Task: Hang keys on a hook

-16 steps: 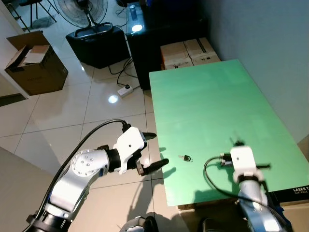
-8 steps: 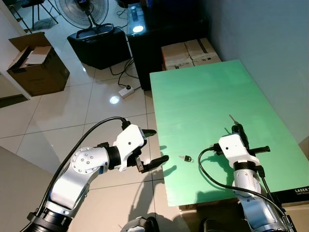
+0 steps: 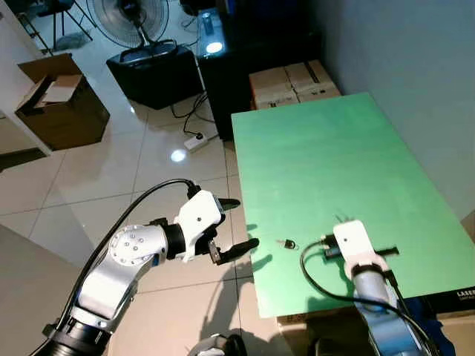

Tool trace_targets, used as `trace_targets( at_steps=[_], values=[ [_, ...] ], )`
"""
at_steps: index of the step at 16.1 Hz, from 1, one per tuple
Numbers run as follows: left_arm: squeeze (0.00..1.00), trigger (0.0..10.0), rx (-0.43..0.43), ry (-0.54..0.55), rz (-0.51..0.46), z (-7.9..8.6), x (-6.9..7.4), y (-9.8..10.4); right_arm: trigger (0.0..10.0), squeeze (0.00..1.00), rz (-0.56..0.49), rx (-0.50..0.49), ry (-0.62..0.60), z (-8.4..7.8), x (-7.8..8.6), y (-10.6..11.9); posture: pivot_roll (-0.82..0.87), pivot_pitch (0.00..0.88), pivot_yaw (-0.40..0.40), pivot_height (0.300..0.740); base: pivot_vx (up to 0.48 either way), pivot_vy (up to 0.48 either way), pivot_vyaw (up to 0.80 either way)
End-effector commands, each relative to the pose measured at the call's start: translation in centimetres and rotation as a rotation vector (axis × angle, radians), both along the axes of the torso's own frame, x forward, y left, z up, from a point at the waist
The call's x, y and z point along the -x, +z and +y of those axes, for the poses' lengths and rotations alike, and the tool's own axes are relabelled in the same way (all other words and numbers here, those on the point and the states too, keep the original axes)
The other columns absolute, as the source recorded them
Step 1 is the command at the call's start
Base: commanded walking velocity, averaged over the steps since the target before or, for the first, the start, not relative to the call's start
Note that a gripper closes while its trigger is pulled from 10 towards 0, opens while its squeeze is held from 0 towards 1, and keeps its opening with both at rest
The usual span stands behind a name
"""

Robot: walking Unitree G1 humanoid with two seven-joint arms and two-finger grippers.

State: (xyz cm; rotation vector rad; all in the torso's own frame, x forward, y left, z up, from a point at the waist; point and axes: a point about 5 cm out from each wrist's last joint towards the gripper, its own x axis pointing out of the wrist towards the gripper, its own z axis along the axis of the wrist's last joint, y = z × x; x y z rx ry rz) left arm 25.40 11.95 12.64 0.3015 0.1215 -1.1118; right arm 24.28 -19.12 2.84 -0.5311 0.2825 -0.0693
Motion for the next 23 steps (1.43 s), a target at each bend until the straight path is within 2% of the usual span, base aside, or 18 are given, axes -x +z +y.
trace_targets(
  at_steps=[1,2,6,7,13,15,22,23],
  values=[
    [0.00,10.0,-0.010,0.012,-0.006,0.3,-0.2,0.1,10.0,0.00,0.059,-0.043,-0.006,0.1,0.4,-0.9,-0.03,0.091,0.196,0.740,0.000,0.000,0.00],
    [0.00,10.0,-0.005,0.012,-0.004,0.1,-0.1,0.0,10.0,0.00,0.094,-0.046,0.000,-0.2,0.7,-1.3,-0.04,0.089,0.192,0.740,0.000,0.000,0.00],
    [0.00,10.0,0.000,0.010,-0.004,0.0,0.0,-0.1,10.0,0.00,0.109,-0.050,-0.048,-1.3,0.8,-1.6,-0.04,0.083,0.187,0.740,0.000,0.000,0.00],
    [0.00,10.0,0.001,0.010,-0.004,-0.1,0.0,-0.2,10.0,1.00,0.111,-0.050,-0.047,-1.5,0.7,-1.7,-0.05,0.083,0.189,0.740,0.000,0.000,0.00],
    [0.00,10.0,0.012,0.007,0.000,-0.5,0.0,-0.3,10.0,1.00,0.093,-0.028,-0.060,-2.5,0.3,-1.4,-0.06,0.091,0.186,0.740,0.000,0.000,0.00],
    [0.00,10.0,0.015,0.008,-0.001,-0.6,-0.1,-0.3,10.0,1.00,0.045,-0.004,-0.072,-3.0,-0.2,-0.6,-0.06,0.096,0.181,0.740,0.000,0.000,0.00],
    [0.00,10.0,0.013,0.011,-0.006,-0.5,-0.1,-0.2,10.0,1.00,-0.072,-0.003,-0.041,-2.5,-1.5,1.4,-0.05,0.098,0.183,0.740,0.000,0.000,0.00],
    [0.00,10.0,0.011,0.010,-0.005,-0.5,0.0,-0.3,10.0,1.00,-0.073,-0.033,-0.008,-2.0,-1.4,1.4,-0.05,0.097,0.184,0.740,0.000,0.000,0.00]
  ],
)
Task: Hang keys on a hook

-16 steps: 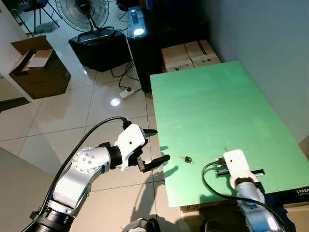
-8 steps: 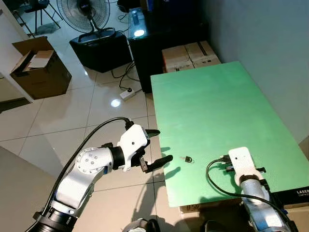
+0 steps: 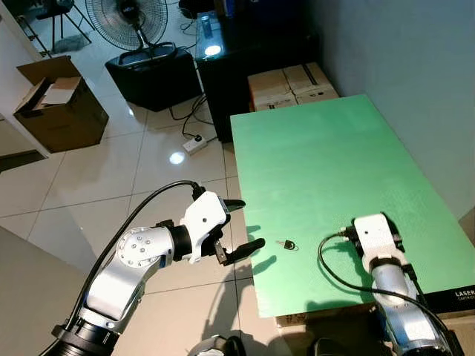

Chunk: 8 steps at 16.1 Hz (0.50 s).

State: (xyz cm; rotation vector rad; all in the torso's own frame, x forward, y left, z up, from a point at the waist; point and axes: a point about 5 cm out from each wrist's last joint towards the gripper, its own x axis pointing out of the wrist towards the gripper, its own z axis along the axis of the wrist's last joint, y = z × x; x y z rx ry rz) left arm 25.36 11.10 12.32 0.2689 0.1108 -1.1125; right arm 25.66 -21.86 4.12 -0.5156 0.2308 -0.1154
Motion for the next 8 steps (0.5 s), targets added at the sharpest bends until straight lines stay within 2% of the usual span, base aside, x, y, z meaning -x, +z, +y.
trace_targets(
  at_steps=[1,3,4,6,8],
  values=[
    [0.00,10.0,-0.021,0.009,-0.012,0.4,0.0,0.0,10.0,1.00,-0.003,-0.044,0.047,1.1,0.2,-0.1,-0.05,0.097,0.184,0.740,0.000,0.000,0.00],
    [0.00,10.0,-0.022,0.009,-0.011,0.4,0.0,0.0,10.0,1.00,0.045,-0.088,0.088,2.5,1.4,-1.1,-0.05,0.097,0.181,0.740,0.000,0.000,0.00],
    [0.00,10.0,-0.023,0.010,-0.012,0.5,-0.1,0.0,10.0,1.00,0.091,-0.126,0.028,2.7,2.5,-2.0,-0.06,0.098,0.179,0.740,0.000,0.000,0.00],
    [0.00,10.0,-0.022,0.009,-0.012,0.5,-0.1,0.0,10.0,1.00,0.127,-0.134,-0.043,2.4,3.3,-2.8,-0.06,0.100,0.185,0.740,0.000,0.000,0.00],
    [0.00,10.0,-0.022,0.003,-0.012,0.4,0.0,0.0,10.0,1.00,0.118,-0.134,-0.132,1.4,3.7,-3.0,-0.06,0.107,0.187,0.740,0.000,0.000,0.00]
  ],
)
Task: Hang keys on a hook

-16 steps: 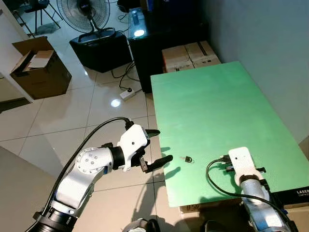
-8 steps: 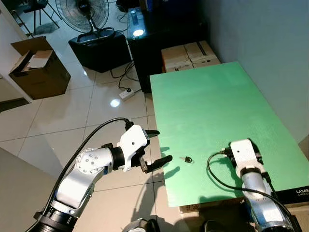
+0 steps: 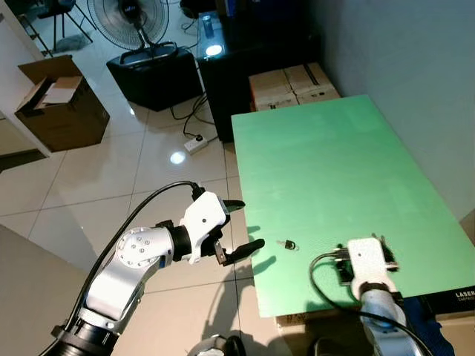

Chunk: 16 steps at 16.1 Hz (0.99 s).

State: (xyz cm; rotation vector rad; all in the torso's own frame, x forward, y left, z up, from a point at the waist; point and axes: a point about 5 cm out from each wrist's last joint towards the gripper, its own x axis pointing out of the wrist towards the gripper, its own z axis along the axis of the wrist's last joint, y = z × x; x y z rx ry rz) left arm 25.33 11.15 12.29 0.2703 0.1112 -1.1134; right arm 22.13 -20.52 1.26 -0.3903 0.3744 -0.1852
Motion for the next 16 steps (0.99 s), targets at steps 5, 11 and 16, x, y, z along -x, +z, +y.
trace_targets(
  at_steps=[5,11,16],
  values=[
    [0.00,10.0,-0.017,0.026,-0.029,0.6,0.1,0.2,10.0,1.00,-0.040,-0.135,-0.070,-1.3,0.7,-0.6,-0.04,0.123,0.176,0.740,0.000,0.000,0.00],
    [0.00,10.0,-0.020,0.022,-0.025,0.4,0.4,0.1,10.0,1.00,-0.086,-0.233,-0.061,-3.5,0.9,-1.0,-0.04,0.137,0.183,0.740,0.000,0.000,0.00],
    [0.00,10.0,-0.016,0.014,-0.022,0.3,0.5,0.1,10.0,0.00,-0.036,-0.228,-0.005,-4.9,0.3,-1.7,-0.03,0.146,0.184,0.740,0.000,0.000,0.00]
  ],
)
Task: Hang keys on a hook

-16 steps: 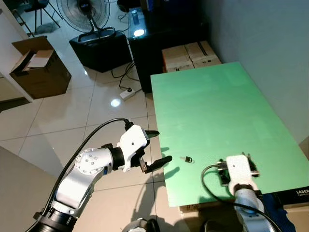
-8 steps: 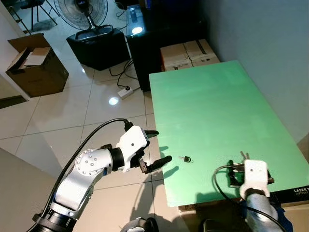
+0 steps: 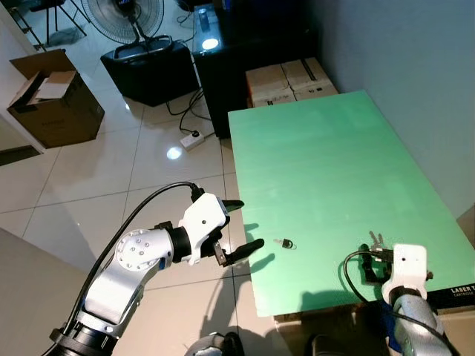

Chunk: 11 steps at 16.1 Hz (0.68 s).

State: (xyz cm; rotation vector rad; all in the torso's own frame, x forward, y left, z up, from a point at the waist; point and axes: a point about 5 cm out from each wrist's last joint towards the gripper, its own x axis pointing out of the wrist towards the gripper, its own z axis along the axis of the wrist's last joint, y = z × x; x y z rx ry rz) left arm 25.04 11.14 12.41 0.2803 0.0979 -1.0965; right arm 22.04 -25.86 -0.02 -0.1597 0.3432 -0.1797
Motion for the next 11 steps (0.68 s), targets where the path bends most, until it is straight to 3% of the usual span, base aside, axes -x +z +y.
trace_targets(
  at_steps=[1,3,4,5,6,11],
  values=[
    [0.00,10.0,-0.015,-0.001,-0.003,0.30,0.26,0.03,10.0,0.00,0.016,0.000,0.036,0.38,0.15,-0.48,-0.03,0.147,0.183,0.740,0.000,0.000,0.00],
    [0.00,10.0,-0.016,-0.001,-0.002,0.40,0.34,0.05,9.6,0.00,0.013,-0.004,0.031,0.14,0.07,-0.49,-0.03,0.151,0.183,0.740,0.000,0.000,0.00],
    [0.00,10.0,-0.017,-0.001,-0.002,0.46,0.38,0.06,4.5,0.00,0.016,-0.017,0.029,0.00,0.05,-0.62,-0.02,0.153,0.184,0.740,0.000,0.000,0.00],
    [0.00,10.0,-0.019,-0.002,-0.002,0.49,0.40,0.07,1.0,0.00,0.021,-0.043,0.026,0.04,0.09,-0.79,-0.02,0.154,0.184,0.740,0.000,0.000,0.00],
    [0.00,10.0,-0.021,-0.003,-0.002,0.52,0.42,0.08,0.0,0.00,0.025,-0.057,0.028,0.07,0.13,-0.97,-0.02,0.155,0.187,0.740,0.000,0.000,0.00],
    [0.00,10.0,-0.027,-0.007,0.001,0.73,0.53,0.13,0.0,0.00,0.030,-0.081,0.024,-0.06,0.33,-1.37,-0.01,0.158,0.195,0.740,0.000,0.000,0.00]
  ],
)
